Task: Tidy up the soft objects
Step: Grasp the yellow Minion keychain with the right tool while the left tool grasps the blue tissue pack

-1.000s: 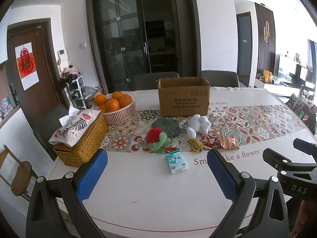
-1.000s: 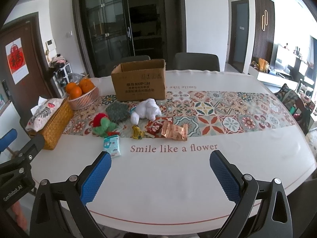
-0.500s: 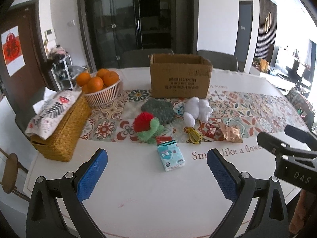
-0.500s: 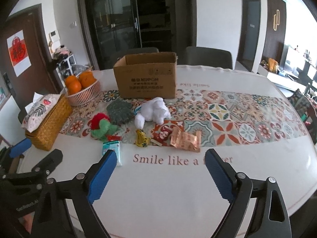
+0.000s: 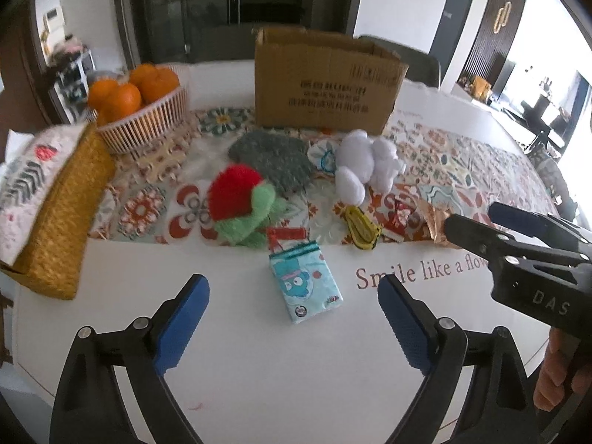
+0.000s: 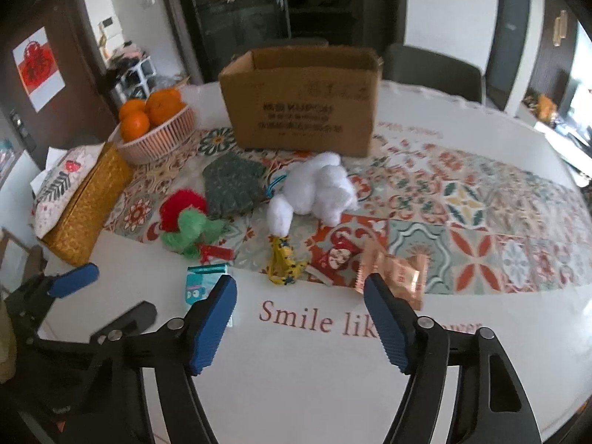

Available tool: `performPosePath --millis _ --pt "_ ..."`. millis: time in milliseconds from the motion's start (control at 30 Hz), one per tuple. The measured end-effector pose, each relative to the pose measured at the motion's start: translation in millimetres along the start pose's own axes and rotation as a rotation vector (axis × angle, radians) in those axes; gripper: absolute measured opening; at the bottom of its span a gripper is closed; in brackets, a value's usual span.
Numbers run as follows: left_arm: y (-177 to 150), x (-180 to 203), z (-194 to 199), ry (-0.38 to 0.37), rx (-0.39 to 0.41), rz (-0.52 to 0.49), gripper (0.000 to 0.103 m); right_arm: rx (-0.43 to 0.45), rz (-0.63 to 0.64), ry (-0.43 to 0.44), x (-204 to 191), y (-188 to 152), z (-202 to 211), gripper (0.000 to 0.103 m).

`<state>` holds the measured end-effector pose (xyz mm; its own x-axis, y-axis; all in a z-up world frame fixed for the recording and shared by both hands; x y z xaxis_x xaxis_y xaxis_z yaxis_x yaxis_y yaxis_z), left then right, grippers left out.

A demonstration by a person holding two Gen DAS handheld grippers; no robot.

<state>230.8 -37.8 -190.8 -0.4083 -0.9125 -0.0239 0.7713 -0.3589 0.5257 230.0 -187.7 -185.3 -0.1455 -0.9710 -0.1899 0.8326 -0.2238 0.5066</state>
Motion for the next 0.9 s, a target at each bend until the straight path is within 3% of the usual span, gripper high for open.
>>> performPosePath --millis 467,600,900 --pt "-13.0 4.1 -63.9 0.006 -0.154 0.183 0.088 -0.245 0.136 0.174 -15.7 5.7 -91.6 0.055" --pt "-16.3 2.2 -78.0 0.032 -0.167 0.204 0.085 -0.303 0.151 0.193 -20.0 -0.1 -112.2 0.052" --pt "-26.0 8.1 -106.1 0.015 -0.218 0.208 0.075 -0.360 0.179 0.192 -32.8 -8.1 -147.1 0.047"
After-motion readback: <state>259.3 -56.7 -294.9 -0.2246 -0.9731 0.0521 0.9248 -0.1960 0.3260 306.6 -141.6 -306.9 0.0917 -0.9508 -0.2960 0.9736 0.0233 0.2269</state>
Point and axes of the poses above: each gripper's, at about its wrist camera, not at the fingertips, and z roughly against the way its jaws point, x to its right, y to its top, the point moved 9 cm from there along -z, roughly the way its jaws point, and after that the axes turned 13 degrees about -z, right-handed, at the moved point
